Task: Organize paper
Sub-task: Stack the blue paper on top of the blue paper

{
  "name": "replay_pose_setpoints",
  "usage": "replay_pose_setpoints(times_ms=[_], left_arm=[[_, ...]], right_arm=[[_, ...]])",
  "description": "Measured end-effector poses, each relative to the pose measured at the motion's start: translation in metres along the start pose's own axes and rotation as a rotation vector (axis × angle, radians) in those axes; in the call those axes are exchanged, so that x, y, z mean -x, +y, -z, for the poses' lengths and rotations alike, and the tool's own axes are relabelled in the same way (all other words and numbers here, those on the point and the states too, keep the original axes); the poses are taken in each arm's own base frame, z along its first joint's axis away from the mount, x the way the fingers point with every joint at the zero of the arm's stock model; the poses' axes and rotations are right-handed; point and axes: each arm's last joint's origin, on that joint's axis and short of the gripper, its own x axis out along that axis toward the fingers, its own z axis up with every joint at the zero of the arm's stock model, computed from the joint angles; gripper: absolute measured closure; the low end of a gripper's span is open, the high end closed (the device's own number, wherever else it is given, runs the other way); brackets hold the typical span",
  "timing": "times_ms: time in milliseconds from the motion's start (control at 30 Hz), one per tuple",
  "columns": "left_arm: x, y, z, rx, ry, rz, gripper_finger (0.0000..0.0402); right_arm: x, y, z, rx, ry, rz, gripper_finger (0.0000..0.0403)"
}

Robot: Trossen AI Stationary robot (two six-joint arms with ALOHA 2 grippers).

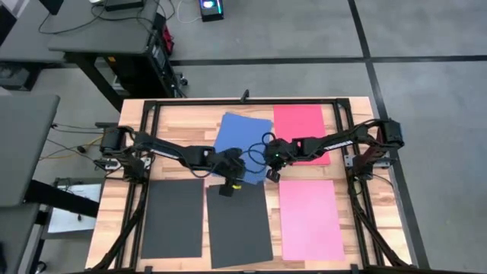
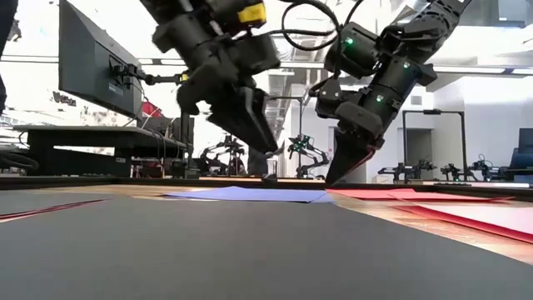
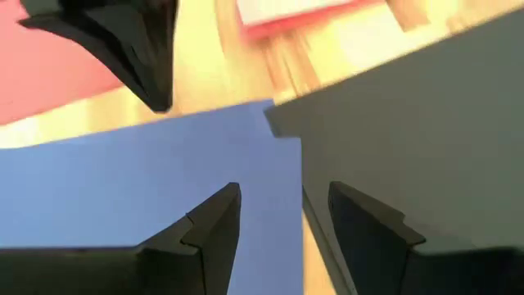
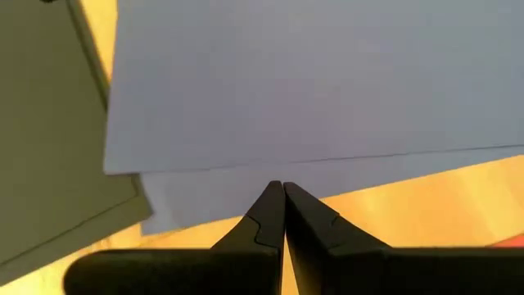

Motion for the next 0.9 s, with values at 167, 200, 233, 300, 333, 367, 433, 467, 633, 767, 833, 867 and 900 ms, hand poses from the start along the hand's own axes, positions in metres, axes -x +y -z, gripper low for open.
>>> replay_pose_setpoints(times_ms=[167, 200, 233, 300, 333, 367, 433, 467, 633, 767, 833, 867, 900], left_arm=[[0.0, -0.006, 0.024, 0.021, 0.036, -0.031, 0.0231], [-0.001, -0.007, 0.028, 0.02, 0.053, -0.037, 0.0231], [-0.003, -0.007, 0.03, 0.019, 0.061, -0.042, 0.0231], [-0.007, -0.008, 0.033, 0.016, 0.076, -0.04, 0.0231], [-0.01, -0.008, 0.034, 0.012, 0.084, -0.038, 0.0231], [-0.012, -0.008, 0.034, 0.0, 0.087, -0.037, 0.0231], [-0.018, -0.009, 0.033, -0.021, 0.09, -0.034, 0.0231], [-0.02, -0.009, 0.031, -0.028, 0.079, -0.036, 0.0231], [-0.034, -0.01, 0.026, -0.045, 0.093, -0.025, 0.0231], [-0.043, -0.01, 0.024, -0.07, 0.12, -0.015, 0.0231], [-0.047, -0.009, 0.023, -0.073, 0.123, -0.013, 0.0231], [-0.049, -0.009, 0.023, -0.072, 0.124, -0.014, 0.0231], [-0.051, -0.008, 0.022, -0.071, 0.123, -0.013, 0.0231]], right_arm=[[0.0, 0.0, 0.002, 0.001, 0.02, 0.005, 0.0403], [0.0, 0.001, 0.002, 0.004, 0.022, 0.004, 0.0403], [0.0, 0.002, 0.004, 0.008, 0.031, 0.003, 0.0403], [0.0, 0.004, 0.005, 0.013, 0.045, 0.001, 0.0403], [0.0, 0.004, 0.006, 0.006, 0.052, 0.001, 0.0403], [0.0, 0.004, 0.007, -0.006, 0.06, 0.002, 0.0403], [0.0, 0.004, 0.008, -0.031, 0.068, 0.004, 0.0403], [0.0, 0.004, 0.008, -0.039, 0.07, 0.005, 0.0403], [0.0, 0.004, 0.009, -0.066, 0.079, 0.009, 0.0403], [0.0, 0.004, 0.009, -0.069, 0.078, 0.009, 0.0403], [0.0, 0.003, 0.009, -0.07, 0.078, 0.01, 0.0403], [0.0, 0.003, 0.009, -0.07, 0.074, 0.008, 0.0403], [0.0, 0.004, 0.009, -0.07, 0.072, 0.008, 0.0403]])
